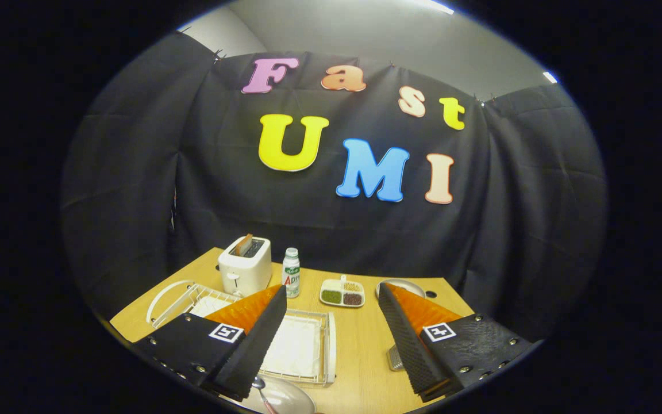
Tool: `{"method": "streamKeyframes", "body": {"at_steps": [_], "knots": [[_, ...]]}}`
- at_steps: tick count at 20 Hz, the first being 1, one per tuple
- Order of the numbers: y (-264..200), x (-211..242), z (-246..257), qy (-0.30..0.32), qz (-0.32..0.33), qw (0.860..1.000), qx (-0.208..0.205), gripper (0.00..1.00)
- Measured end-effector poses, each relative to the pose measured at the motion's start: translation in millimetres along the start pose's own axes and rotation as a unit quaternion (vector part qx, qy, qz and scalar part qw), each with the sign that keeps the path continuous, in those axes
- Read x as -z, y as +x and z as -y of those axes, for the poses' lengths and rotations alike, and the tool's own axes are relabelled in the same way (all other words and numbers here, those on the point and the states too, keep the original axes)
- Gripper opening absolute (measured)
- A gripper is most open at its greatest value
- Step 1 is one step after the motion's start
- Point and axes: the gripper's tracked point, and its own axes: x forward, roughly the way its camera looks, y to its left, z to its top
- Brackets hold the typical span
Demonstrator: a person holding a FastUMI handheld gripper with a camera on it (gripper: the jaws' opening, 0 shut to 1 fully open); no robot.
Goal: Take the plate from the dish rack, then take the spoon from the basket and place it into the plate.
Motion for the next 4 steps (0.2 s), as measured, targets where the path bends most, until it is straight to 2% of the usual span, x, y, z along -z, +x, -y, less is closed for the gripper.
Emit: {"method": "streamKeyframes", "body": {"at_steps": [4], "knots": [[9,-44,26,0.005,0.059,0.998,0.005,0.96]]}}
